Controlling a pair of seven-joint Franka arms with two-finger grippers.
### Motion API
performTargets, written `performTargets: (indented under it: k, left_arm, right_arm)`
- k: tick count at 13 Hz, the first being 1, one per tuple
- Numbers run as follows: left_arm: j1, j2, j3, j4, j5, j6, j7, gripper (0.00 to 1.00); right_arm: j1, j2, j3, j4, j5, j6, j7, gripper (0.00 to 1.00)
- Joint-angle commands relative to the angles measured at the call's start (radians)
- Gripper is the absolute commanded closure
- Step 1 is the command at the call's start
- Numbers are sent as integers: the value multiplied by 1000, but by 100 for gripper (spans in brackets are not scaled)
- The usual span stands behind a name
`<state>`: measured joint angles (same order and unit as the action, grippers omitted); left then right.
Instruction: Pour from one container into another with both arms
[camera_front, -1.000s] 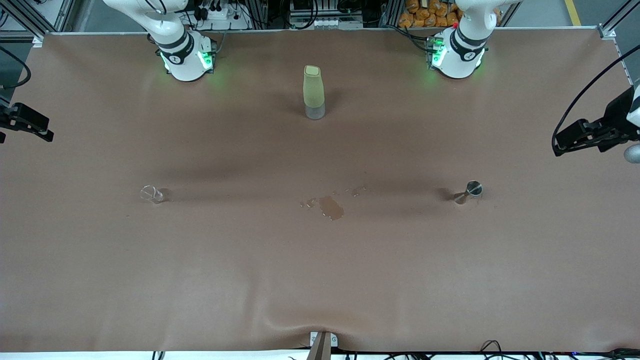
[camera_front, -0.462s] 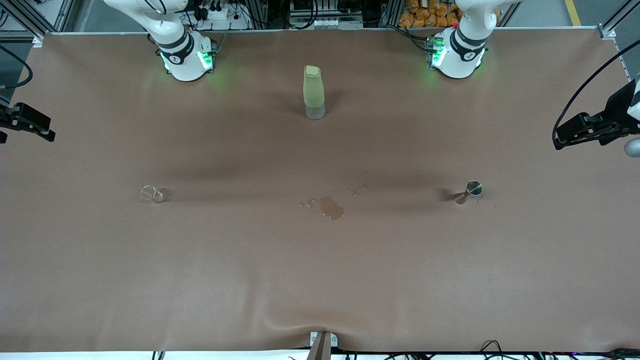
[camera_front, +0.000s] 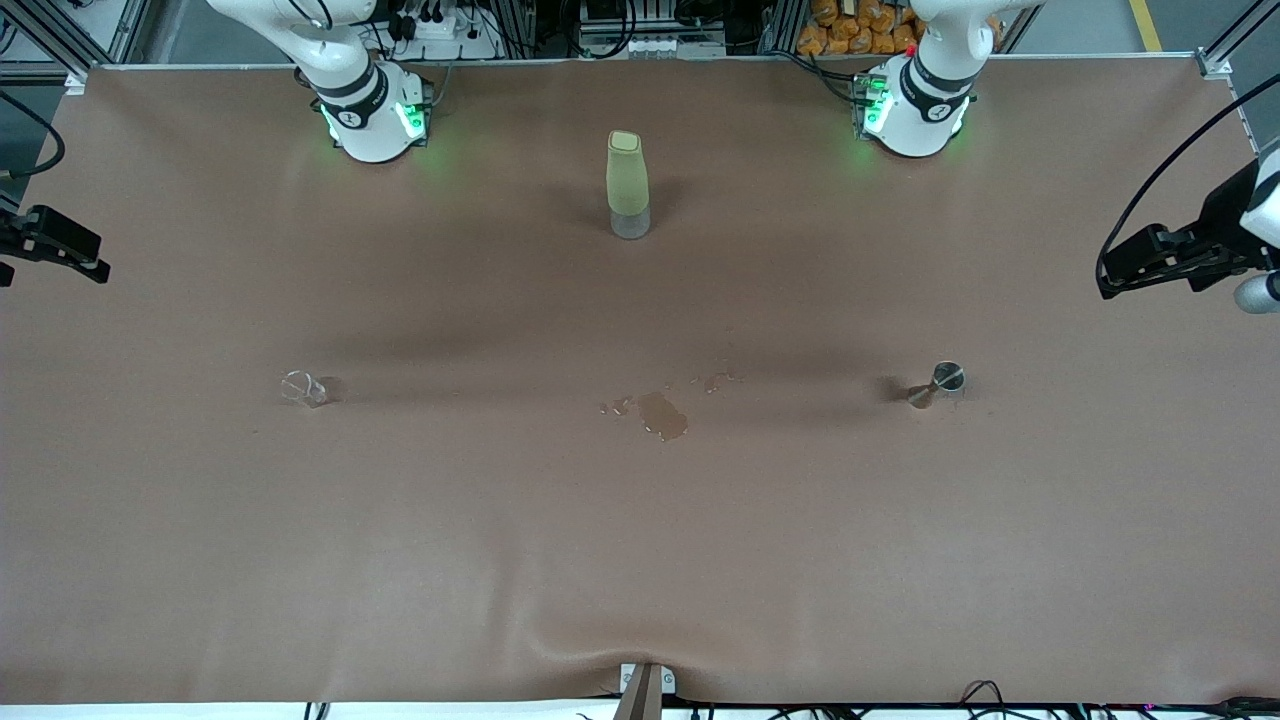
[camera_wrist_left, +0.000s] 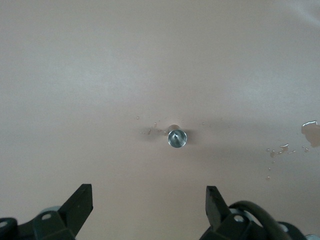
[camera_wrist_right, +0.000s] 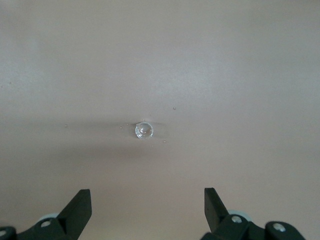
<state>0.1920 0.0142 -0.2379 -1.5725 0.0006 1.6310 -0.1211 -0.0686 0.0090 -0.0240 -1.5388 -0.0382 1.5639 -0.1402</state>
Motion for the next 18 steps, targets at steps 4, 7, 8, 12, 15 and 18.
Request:
performTargets:
  k: [4, 7, 8, 12, 15, 18]
  left_arm:
    - [-186, -40, 185, -9, -1, -37, 1, 0]
    - [-200, -36, 197, 15, 1, -40, 5, 0]
    - [-201, -37, 197, 17, 1, -55, 0, 0]
    - [-220, -40, 197, 19, 2, -95, -8, 0]
    - [-221, -40, 187, 22, 27, -100, -3, 0]
    - [-226, -40, 183, 40, 38, -122, -3, 0]
  right_arm:
    - [-25, -8, 24, -6, 64, -4, 87, 0]
    - [-31, -6, 24, -6, 98, -2, 87, 0]
    - [-30, -6, 22, -6, 100, -2, 85, 0]
    - [-31, 0, 22, -3, 98, -4, 83, 0]
    - [-31, 2, 22, 0, 98, -2, 77, 0]
    - [-33, 5, 22, 3, 98, -1, 85, 0]
